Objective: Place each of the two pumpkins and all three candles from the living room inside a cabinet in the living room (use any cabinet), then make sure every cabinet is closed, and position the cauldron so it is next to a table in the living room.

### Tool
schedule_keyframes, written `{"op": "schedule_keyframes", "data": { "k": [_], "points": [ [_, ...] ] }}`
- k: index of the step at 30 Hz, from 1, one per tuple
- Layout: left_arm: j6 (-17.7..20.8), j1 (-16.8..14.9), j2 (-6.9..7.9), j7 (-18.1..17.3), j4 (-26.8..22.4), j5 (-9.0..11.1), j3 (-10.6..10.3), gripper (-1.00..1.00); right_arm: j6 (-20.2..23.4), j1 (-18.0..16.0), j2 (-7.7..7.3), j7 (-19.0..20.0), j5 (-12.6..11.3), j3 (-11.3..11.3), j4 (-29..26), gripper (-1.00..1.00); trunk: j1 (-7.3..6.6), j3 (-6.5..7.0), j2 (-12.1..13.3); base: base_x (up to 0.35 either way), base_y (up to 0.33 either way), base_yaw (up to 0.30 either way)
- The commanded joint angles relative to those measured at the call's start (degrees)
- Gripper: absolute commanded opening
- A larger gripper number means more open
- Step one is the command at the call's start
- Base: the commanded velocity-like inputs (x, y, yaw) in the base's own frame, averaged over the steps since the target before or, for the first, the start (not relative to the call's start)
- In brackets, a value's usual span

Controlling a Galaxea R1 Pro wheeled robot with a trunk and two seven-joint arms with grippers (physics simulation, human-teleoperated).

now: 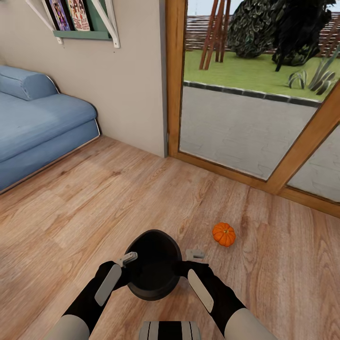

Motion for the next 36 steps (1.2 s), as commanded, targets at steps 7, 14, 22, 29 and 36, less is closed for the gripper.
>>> {"op": "schedule_keyframes", "data": {
  "k": [7,14,22,29,36],
  "points": [
    [0.08,-0.02,0.0,0.57,-0.09,0.6,-0.11,1.0,0.18,-0.03,-0.06,-0.66,-0.45,0.2,-0.05,-1.0,-0.01,-0.05,-0.02,0.0,0.0,0.0],
    [0.09,-0.02,0.02,0.66,0.07,0.6,-0.11,-1.0,0.18,-0.02,-0.06,-0.66,-0.45,0.2,-0.07,-1.0,-0.01,-0.05,-0.02,0.0,0.0,0.0],
    [0.09,-0.02,0.02,0.66,-0.23,0.6,-0.05,-1.0,0.18,-0.03,-0.06,-0.66,-0.45,0.2,-0.08,-1.0,-0.01,-0.05,-0.02,0.0,0.0,0.0],
    [0.09,-0.02,0.02,0.66,-0.35,0.6,-0.02,-1.0,0.2,-0.02,-0.06,-0.66,-0.45,0.2,-0.08,-1.0,-0.01,-0.05,-0.02,0.0,0.0,0.0],
    [0.09,-0.02,0.07,0.66,-0.35,0.6,-0.02,-1.0,0.26,-0.04,-0.06,-0.66,-0.45,0.2,-0.08,-1.0,-0.01,-0.05,-0.02,0.0,0.0,0.0]
  ]
}}
